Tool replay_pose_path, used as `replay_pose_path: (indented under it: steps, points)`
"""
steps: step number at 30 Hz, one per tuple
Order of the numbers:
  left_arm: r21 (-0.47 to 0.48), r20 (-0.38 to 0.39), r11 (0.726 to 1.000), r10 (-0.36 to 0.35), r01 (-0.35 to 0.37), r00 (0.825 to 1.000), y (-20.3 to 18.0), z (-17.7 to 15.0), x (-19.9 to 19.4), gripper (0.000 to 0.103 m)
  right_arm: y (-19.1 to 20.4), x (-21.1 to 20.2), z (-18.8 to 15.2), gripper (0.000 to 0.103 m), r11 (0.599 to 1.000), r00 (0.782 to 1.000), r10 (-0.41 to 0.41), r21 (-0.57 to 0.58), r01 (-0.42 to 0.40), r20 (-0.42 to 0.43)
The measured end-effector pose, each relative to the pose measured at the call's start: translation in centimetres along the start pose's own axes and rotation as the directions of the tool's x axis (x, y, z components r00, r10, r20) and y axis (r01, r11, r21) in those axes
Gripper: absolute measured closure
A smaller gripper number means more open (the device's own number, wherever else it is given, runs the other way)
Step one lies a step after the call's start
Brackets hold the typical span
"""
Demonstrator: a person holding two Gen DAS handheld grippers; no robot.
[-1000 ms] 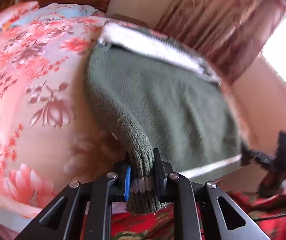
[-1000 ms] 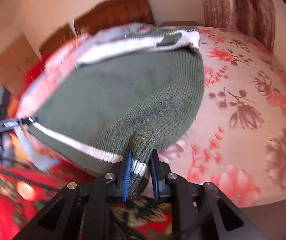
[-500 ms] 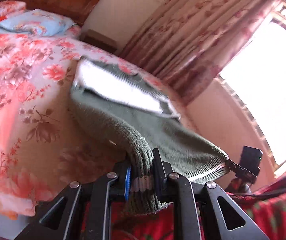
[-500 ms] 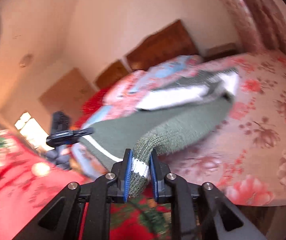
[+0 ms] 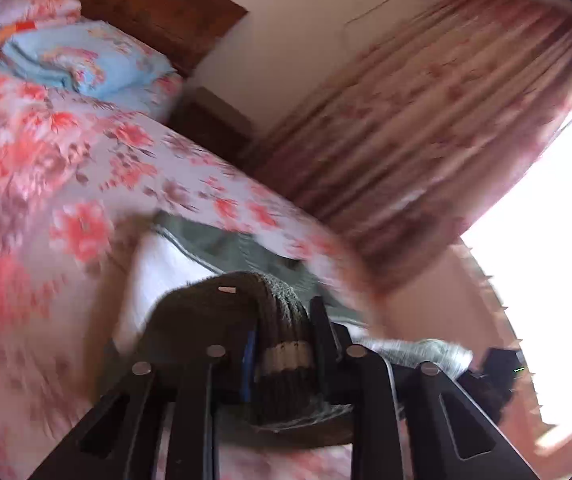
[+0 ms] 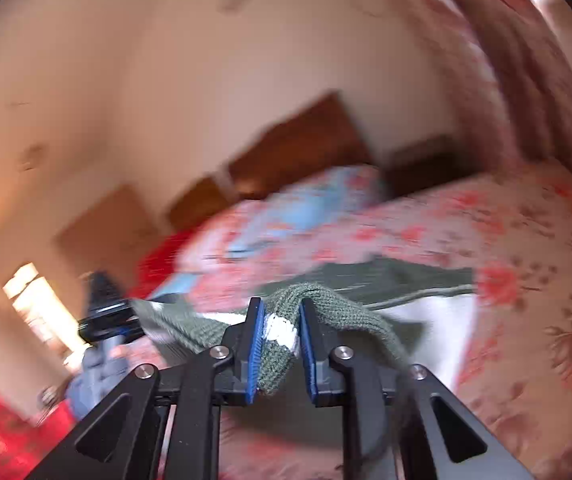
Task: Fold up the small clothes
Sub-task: 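Lift the hem with both grippers and fold it over onto the collar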
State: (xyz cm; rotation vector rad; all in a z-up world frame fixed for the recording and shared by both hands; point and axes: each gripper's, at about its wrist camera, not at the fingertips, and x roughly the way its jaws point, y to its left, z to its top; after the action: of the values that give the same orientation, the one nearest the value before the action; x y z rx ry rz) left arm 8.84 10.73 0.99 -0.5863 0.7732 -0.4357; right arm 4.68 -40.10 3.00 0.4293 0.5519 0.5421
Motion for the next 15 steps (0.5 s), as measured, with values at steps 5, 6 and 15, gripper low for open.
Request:
replay_pose_path:
  steps: [5,6,15]
  points:
    - [-0.093,-0.045,0.962,0.252,-0.255,0.967,4.0,0.4,5.0,0.0,-6.0,5.1,-0.4,0.071,0.967,0.972,-0.184,0.149,0.206,-0.145]
    - [-0.117,-0.045,0.955,0.268,-0.271,0.962,4.8,0.1,4.8,0.0,-6.9,5.0,-1.1,0.071,0.963,0.974,-0.17,0.186,0.196,-0.15]
    - [-0.038,-0.009,0.933,0.357,-0.357,0.934,6.4,-2.1,3.0,0.0,-7.8,4.8,-2.4,0.07,0.942,0.926,-0.324,0.024,0.334,-0.193]
